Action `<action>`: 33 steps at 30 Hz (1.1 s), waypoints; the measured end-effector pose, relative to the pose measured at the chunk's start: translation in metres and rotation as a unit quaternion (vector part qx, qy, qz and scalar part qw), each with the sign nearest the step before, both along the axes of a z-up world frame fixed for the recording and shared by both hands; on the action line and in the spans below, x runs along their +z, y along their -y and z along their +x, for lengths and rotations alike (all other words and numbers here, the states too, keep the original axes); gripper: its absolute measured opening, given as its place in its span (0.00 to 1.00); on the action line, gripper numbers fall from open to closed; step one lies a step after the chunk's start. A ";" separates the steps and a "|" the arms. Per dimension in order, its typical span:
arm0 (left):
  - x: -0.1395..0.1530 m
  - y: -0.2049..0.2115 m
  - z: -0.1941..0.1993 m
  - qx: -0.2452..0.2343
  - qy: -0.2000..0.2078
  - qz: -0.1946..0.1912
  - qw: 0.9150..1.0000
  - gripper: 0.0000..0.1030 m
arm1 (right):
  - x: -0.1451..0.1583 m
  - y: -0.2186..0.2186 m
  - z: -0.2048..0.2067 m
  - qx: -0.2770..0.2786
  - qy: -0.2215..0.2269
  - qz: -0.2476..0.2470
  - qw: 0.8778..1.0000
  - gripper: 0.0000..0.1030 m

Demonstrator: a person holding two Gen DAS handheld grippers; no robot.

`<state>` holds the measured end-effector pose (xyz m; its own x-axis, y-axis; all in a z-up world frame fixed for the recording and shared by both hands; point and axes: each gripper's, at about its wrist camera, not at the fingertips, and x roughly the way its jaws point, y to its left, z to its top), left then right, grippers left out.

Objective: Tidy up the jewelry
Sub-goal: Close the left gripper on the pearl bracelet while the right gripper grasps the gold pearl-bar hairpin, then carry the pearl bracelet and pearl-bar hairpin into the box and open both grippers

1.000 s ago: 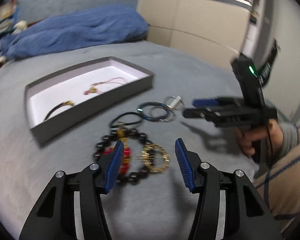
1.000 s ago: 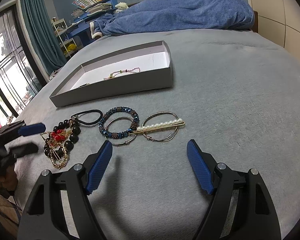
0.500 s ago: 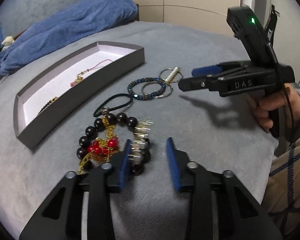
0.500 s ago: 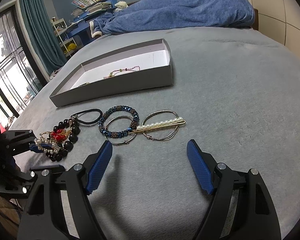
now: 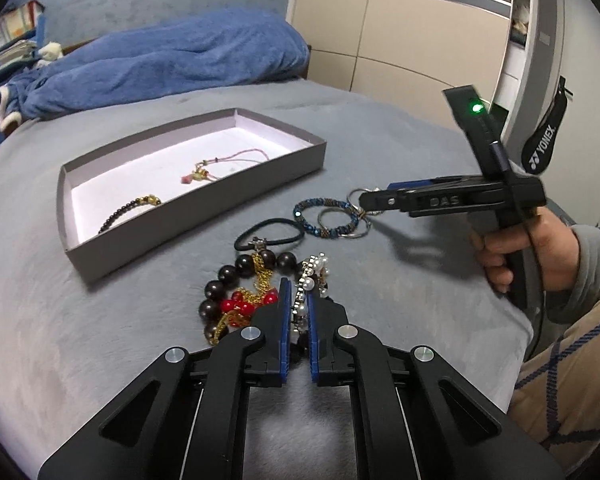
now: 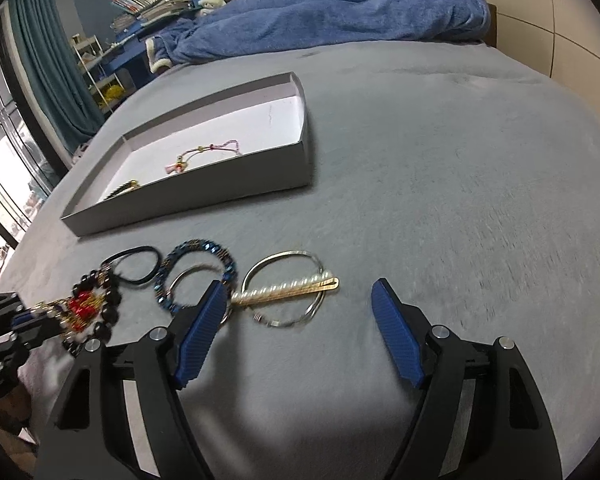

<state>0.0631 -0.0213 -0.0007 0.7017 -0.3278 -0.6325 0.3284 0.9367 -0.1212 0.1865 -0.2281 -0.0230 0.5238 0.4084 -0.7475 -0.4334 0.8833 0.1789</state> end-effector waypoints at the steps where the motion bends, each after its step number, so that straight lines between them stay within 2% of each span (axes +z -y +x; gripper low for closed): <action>1: 0.000 -0.001 0.000 0.002 0.001 -0.002 1.000 0.08 | -0.001 0.000 0.001 -0.002 0.001 0.001 1.000 0.64; 11: 0.001 -0.006 -0.001 0.011 0.008 -0.017 1.000 0.08 | 0.003 0.017 -0.006 -0.030 0.011 0.037 0.999 0.64; 15: 0.001 -0.006 -0.001 0.010 0.007 -0.017 1.000 0.08 | 0.001 0.019 -0.006 -0.026 -0.005 0.054 0.998 0.62; 22: 0.001 -0.006 0.000 0.010 0.006 -0.018 1.000 0.08 | -0.003 0.010 0.005 -0.013 -0.020 0.060 0.998 0.49; 23: 0.001 -0.006 0.000 0.009 0.005 -0.017 1.000 0.08 | -0.003 0.009 0.006 -0.011 -0.020 0.061 0.998 0.45; 25: 0.001 -0.006 -0.001 0.010 0.004 -0.016 1.000 0.08 | -0.004 0.010 0.008 -0.013 -0.023 0.064 0.998 0.28; 26: 0.001 -0.005 -0.001 0.010 0.004 -0.016 1.000 0.08 | -0.004 0.013 0.009 -0.018 -0.025 0.072 0.997 0.23; 28: 0.001 -0.005 -0.001 0.010 0.004 -0.016 1.000 0.08 | -0.003 0.018 0.008 -0.024 -0.023 0.086 0.996 0.18; 33: 0.002 -0.005 0.000 0.012 0.004 -0.018 1.000 0.08 | 0.002 0.029 0.004 -0.037 -0.009 0.110 0.993 0.12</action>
<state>0.0626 -0.0159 0.0013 0.7145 -0.3339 -0.6148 0.3074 0.9392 -0.1527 0.1908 -0.2568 -0.0215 0.5451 0.5235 -0.6548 -0.3637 0.8514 0.3779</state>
